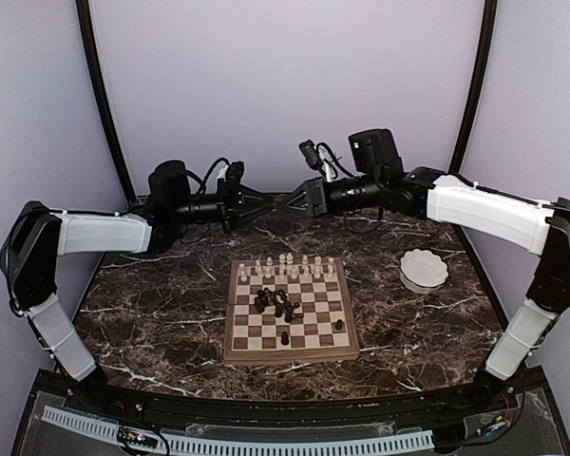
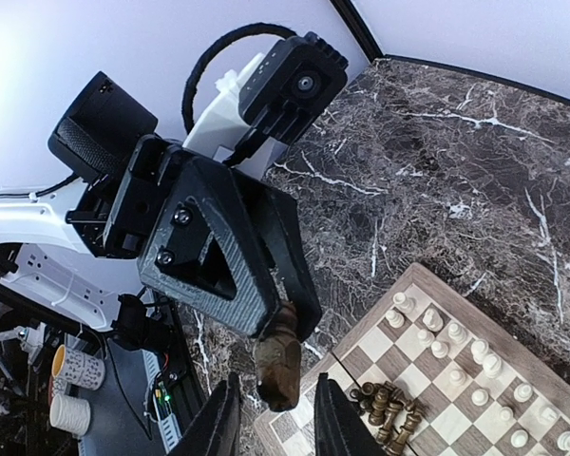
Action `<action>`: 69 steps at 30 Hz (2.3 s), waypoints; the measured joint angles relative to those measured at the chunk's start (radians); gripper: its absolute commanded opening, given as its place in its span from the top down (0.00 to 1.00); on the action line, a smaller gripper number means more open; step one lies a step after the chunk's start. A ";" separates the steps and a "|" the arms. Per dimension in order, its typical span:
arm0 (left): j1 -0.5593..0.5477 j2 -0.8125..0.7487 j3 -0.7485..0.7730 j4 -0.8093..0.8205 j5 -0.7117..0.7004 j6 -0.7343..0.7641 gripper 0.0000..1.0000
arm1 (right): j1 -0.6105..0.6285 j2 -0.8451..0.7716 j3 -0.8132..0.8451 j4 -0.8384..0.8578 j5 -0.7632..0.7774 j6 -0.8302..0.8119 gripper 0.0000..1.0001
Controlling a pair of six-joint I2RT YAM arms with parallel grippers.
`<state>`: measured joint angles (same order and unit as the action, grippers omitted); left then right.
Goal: Set up the chess pieces on the board
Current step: Pass from the left arm to the right, then place the knight at d8.
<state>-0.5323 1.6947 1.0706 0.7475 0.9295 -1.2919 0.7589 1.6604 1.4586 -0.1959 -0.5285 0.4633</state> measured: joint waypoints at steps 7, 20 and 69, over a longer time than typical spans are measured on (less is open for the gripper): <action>0.000 0.011 0.000 0.022 0.006 -0.015 0.89 | 0.002 0.025 0.004 0.001 -0.018 -0.002 0.86; 0.000 0.033 0.001 0.048 0.024 -0.033 0.90 | 0.002 0.025 0.005 -0.013 -0.016 -0.008 0.78; 0.091 -0.161 0.374 -1.361 -1.169 0.709 0.14 | 0.295 0.220 0.292 -1.100 0.399 -0.248 0.98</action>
<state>-0.4412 1.5333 1.4448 -0.6136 -0.2398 -0.5831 1.0538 1.8801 1.7504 -1.2961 -0.1299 0.2153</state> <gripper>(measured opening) 0.985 0.070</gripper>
